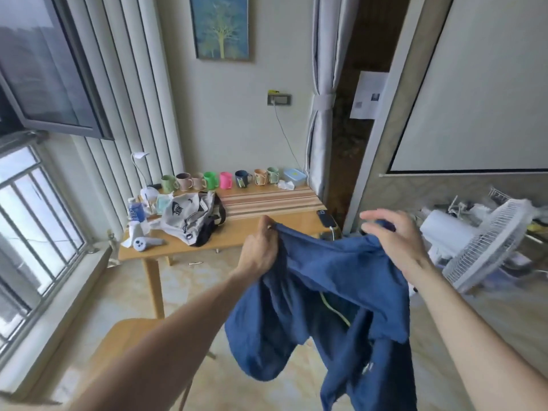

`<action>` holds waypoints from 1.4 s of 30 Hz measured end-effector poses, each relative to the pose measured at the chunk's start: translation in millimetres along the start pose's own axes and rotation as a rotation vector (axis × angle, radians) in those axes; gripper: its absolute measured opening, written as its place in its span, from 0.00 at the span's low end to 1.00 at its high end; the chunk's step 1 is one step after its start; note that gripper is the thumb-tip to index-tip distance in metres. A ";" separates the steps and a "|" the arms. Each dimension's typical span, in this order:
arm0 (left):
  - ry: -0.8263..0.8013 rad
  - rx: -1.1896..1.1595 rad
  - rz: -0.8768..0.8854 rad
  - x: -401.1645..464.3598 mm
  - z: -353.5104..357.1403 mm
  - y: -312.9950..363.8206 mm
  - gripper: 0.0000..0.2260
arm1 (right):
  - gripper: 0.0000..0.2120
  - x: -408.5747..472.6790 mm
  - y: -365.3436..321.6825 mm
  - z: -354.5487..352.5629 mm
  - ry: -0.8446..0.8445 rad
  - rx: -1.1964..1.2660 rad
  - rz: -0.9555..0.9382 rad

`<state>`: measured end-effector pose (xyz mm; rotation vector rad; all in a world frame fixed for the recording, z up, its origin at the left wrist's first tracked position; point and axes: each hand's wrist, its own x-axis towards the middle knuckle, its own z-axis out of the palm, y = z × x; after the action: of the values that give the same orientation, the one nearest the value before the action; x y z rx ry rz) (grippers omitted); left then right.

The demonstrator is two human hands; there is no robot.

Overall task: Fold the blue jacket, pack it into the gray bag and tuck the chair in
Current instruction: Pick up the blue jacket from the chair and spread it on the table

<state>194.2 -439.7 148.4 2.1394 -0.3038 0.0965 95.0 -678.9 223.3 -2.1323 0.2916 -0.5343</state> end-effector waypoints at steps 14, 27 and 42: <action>-0.436 0.445 0.623 205.6 -75.3 -35.5 0.47 | 0.13 139.9 -16.8 237.5 -0.385 -0.452 -0.093; -0.389 0.039 -0.334 293.8 -83.1 -232.0 0.71 | 0.10 311.9 -43.2 352.2 -0.297 0.592 0.455; 0.242 -0.222 -0.710 744.8 -91.1 -312.5 0.12 | 0.09 730.6 145.6 476.6 -0.610 0.050 0.381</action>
<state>997.4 -332.8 83.6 1.8754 0.5626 -0.0866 962.8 -709.5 55.9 -2.0126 0.3180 0.3248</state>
